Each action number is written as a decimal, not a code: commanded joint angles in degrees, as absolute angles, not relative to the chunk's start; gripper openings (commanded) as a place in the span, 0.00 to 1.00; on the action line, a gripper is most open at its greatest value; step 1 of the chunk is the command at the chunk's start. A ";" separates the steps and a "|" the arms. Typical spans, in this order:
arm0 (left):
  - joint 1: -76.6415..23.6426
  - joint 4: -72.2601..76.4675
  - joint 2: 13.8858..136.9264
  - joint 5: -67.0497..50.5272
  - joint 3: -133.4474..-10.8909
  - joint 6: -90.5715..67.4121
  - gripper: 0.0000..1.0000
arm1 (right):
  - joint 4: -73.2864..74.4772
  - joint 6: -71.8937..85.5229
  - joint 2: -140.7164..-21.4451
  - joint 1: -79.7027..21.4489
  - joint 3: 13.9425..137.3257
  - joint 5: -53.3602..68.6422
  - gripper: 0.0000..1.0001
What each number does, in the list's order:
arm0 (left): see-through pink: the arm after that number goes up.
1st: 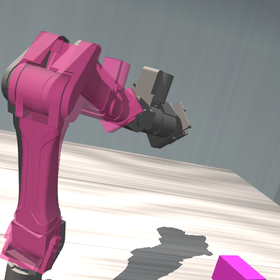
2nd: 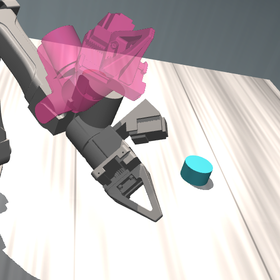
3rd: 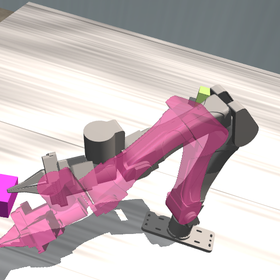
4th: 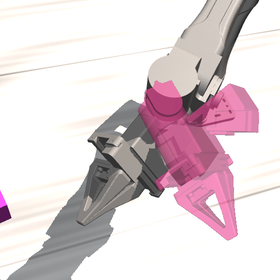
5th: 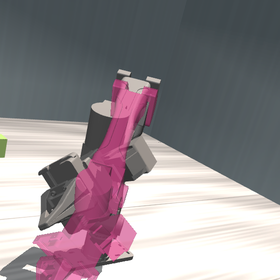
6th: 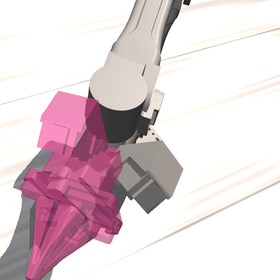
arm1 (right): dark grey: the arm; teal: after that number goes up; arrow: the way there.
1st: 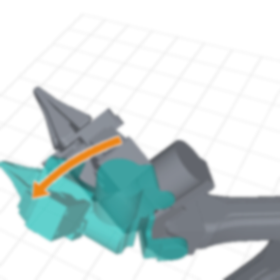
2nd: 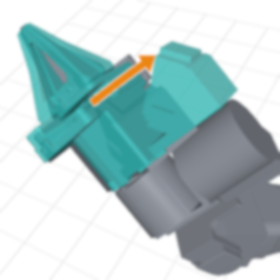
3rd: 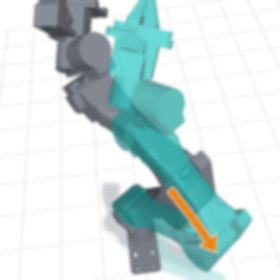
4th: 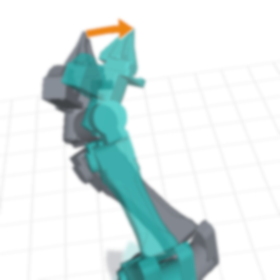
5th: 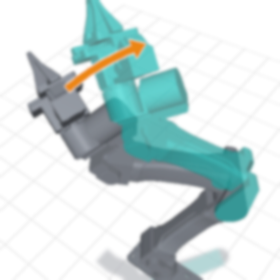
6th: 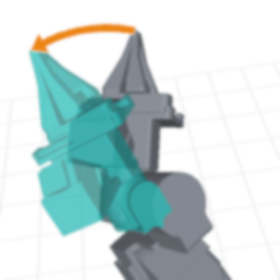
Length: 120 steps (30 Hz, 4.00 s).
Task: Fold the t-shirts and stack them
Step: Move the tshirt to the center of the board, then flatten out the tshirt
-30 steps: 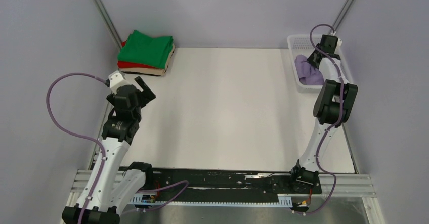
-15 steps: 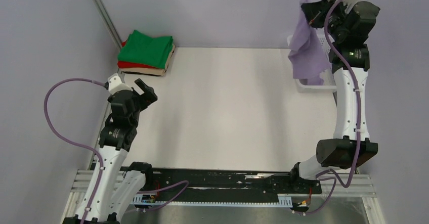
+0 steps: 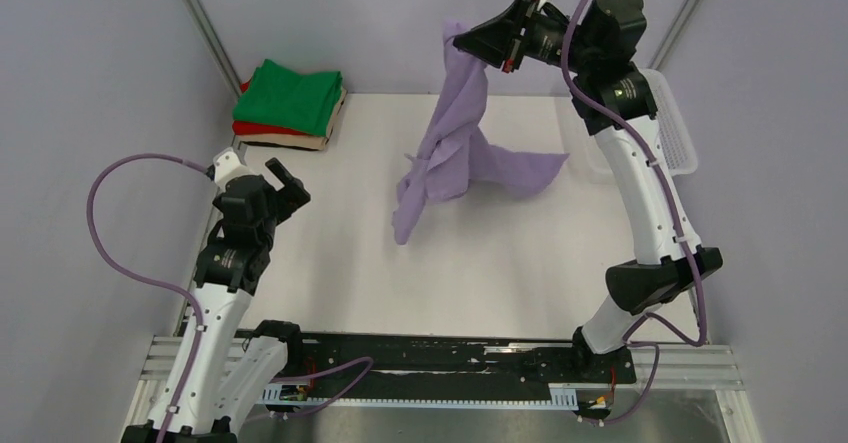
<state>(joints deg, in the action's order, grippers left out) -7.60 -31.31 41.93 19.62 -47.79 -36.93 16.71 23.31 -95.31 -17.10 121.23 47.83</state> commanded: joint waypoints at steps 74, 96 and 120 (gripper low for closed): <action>-9.32 -20.92 88.68 8.10 -57.85 -32.29 0.00 | 13.64 5.84 -87.35 -4.18 60.72 8.11 1.00; -8.99 -22.16 96.02 2.55 -65.90 -30.29 0.00 | 26.32 -15.29 -119.06 -13.13 85.68 22.57 0.80; -8.35 -19.32 55.51 -4.32 -79.21 -28.54 0.00 | 13.47 -3.20 -61.39 -19.88 69.34 19.48 0.00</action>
